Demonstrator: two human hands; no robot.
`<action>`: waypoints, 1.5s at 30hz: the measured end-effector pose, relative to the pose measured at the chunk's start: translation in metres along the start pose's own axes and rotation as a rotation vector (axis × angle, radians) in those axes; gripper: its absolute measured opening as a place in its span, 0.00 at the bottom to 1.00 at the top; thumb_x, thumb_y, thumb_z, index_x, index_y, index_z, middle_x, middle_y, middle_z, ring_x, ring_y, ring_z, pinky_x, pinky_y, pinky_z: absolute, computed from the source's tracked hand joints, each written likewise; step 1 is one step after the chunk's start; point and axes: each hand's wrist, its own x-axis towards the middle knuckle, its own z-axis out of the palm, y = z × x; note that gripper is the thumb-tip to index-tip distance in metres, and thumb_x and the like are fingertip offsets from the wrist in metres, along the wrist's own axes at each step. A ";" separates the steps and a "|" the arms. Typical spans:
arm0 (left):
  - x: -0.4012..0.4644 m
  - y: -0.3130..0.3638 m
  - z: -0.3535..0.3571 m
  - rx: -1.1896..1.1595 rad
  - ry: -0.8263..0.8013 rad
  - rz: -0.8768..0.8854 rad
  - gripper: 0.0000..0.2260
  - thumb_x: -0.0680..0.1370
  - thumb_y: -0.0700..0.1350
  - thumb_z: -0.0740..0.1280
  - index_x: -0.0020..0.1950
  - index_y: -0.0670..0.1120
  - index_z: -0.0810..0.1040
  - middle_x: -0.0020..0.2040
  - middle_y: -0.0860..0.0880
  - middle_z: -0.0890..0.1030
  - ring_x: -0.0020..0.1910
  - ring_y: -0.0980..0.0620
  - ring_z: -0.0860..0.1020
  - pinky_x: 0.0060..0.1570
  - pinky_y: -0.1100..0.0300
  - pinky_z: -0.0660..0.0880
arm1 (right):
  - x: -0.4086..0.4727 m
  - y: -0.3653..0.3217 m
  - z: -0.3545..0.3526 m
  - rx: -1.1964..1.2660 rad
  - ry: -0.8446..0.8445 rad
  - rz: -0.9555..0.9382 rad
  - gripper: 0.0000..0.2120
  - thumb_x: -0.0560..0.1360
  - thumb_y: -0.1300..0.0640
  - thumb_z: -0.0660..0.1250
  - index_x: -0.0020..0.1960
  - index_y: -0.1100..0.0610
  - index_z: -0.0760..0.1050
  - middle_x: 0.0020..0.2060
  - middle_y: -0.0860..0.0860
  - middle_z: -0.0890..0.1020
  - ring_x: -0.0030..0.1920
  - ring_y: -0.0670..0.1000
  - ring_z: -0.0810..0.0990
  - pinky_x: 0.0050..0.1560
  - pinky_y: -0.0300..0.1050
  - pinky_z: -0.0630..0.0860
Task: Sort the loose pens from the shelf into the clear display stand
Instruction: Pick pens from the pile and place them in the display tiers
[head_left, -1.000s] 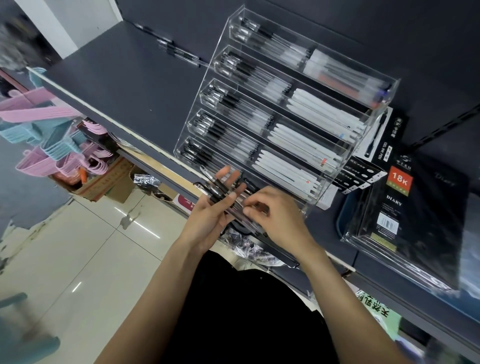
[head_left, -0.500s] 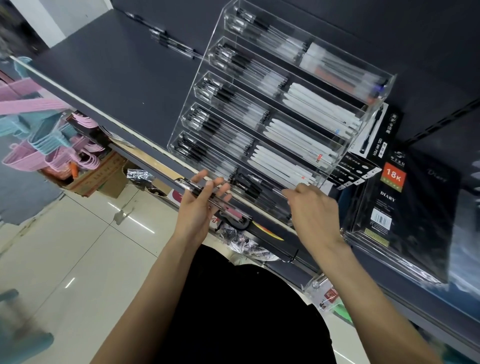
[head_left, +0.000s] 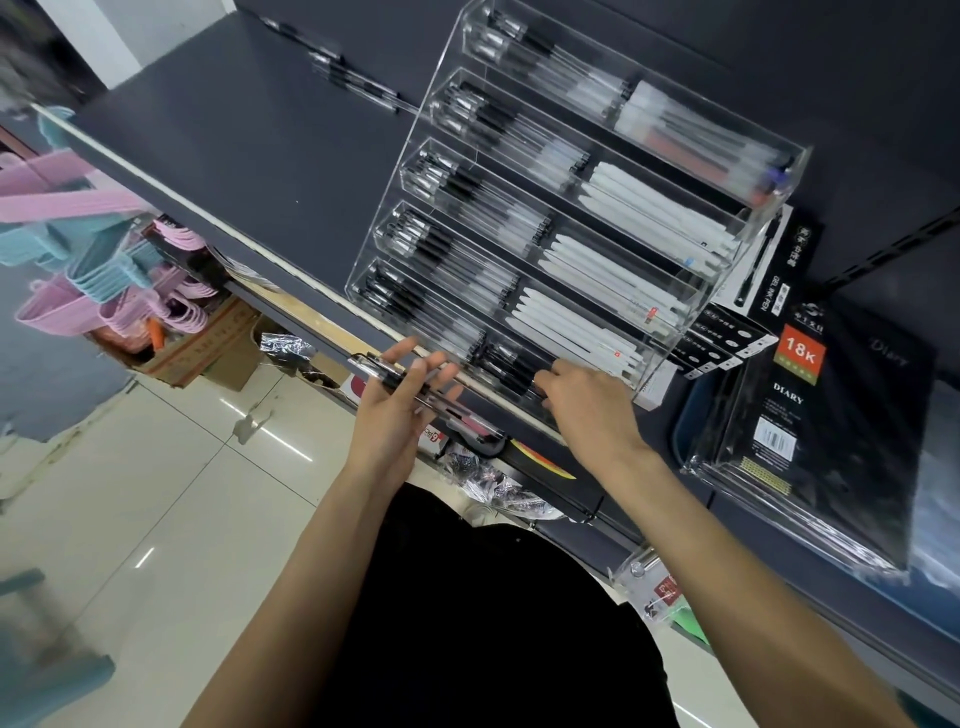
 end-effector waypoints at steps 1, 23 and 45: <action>-0.001 0.001 0.000 -0.002 -0.009 -0.001 0.11 0.81 0.39 0.60 0.64 0.44 0.71 0.50 0.45 0.82 0.48 0.50 0.82 0.53 0.50 0.79 | 0.001 0.002 0.001 0.010 -0.002 -0.003 0.10 0.74 0.63 0.67 0.54 0.54 0.76 0.45 0.50 0.78 0.42 0.51 0.81 0.31 0.40 0.65; -0.012 0.001 0.021 0.013 -0.183 -0.091 0.11 0.82 0.41 0.57 0.61 0.44 0.75 0.51 0.44 0.83 0.51 0.49 0.82 0.51 0.55 0.80 | -0.025 0.018 -0.031 0.522 0.209 0.112 0.08 0.76 0.56 0.67 0.54 0.54 0.79 0.45 0.47 0.82 0.42 0.46 0.80 0.42 0.40 0.76; -0.009 0.015 0.024 0.082 -0.061 0.049 0.10 0.80 0.36 0.60 0.58 0.44 0.77 0.32 0.55 0.76 0.34 0.59 0.78 0.53 0.52 0.79 | 0.007 -0.002 -0.013 0.046 0.128 -0.032 0.04 0.70 0.63 0.71 0.43 0.59 0.77 0.37 0.52 0.82 0.33 0.49 0.81 0.27 0.38 0.69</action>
